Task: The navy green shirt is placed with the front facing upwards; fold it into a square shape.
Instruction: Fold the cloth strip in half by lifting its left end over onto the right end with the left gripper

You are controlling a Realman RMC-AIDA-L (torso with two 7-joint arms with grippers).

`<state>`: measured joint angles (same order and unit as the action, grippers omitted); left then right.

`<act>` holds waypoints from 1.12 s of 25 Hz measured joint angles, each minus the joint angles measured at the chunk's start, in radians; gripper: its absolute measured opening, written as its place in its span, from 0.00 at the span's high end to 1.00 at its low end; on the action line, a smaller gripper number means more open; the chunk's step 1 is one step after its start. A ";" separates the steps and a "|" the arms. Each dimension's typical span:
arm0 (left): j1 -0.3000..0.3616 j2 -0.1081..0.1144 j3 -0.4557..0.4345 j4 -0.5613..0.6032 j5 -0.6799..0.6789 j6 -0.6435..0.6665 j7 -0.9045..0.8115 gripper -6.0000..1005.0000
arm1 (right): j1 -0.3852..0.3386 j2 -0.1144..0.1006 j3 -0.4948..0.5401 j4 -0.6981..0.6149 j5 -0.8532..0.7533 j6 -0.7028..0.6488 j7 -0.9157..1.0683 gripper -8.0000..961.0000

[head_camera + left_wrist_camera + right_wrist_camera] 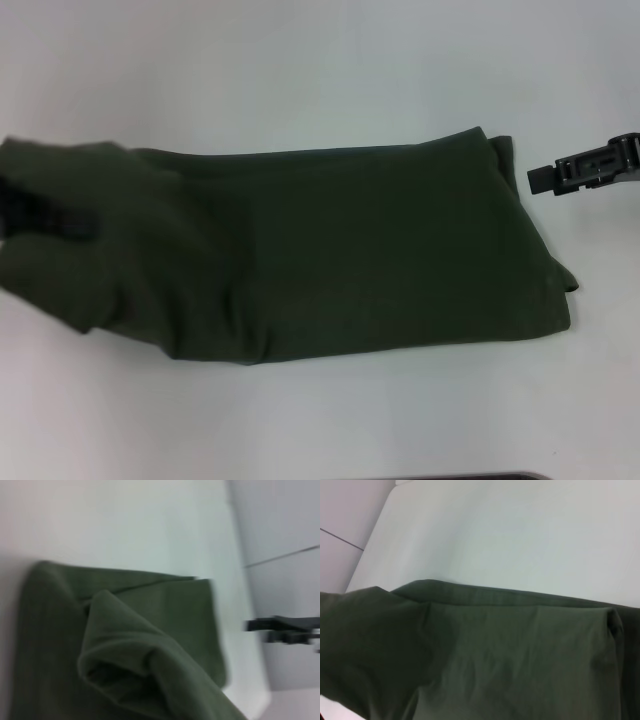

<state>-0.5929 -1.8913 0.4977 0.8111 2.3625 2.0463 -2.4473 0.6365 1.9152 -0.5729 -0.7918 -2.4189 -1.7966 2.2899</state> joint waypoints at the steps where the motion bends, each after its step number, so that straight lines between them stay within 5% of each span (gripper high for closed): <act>1: -0.009 -0.009 0.005 -0.010 -0.012 0.000 -0.001 0.91 | 0.002 0.000 -0.001 0.000 0.000 0.000 0.002 0.25; 4: -0.063 -0.056 0.024 -0.065 -0.036 -0.009 0.009 0.91 | 0.006 0.001 -0.006 0.000 0.001 0.001 0.003 0.25; 5: -0.063 -0.056 0.024 -0.065 -0.036 -0.009 0.009 0.91 | 0.008 0.003 -0.008 0.000 0.001 0.001 0.003 0.25; 6: -0.085 -0.076 0.026 -0.081 -0.038 -0.016 0.016 0.91 | 0.009 0.005 -0.009 0.000 0.001 0.001 0.003 0.25; 7: -0.127 -0.127 0.027 -0.097 -0.038 -0.033 0.022 0.91 | 0.011 0.006 -0.011 0.000 0.001 0.001 0.003 0.25; 12: -0.188 -0.207 0.038 -0.106 -0.038 -0.106 0.017 0.91 | 0.013 0.006 -0.012 0.000 0.000 0.001 0.003 0.25; 20: -0.273 -0.265 0.045 -0.230 -0.069 -0.276 0.022 0.91 | 0.015 0.001 -0.012 0.000 0.001 0.001 0.003 0.25; 28: -0.336 -0.278 0.064 -0.402 -0.134 -0.399 0.084 0.91 | 0.022 0.010 -0.012 0.000 0.000 0.010 -0.001 0.25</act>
<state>-0.9287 -2.1692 0.5613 0.4091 2.2280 1.6470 -2.3635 0.6589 1.9250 -0.5844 -0.7914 -2.4186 -1.7866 2.2886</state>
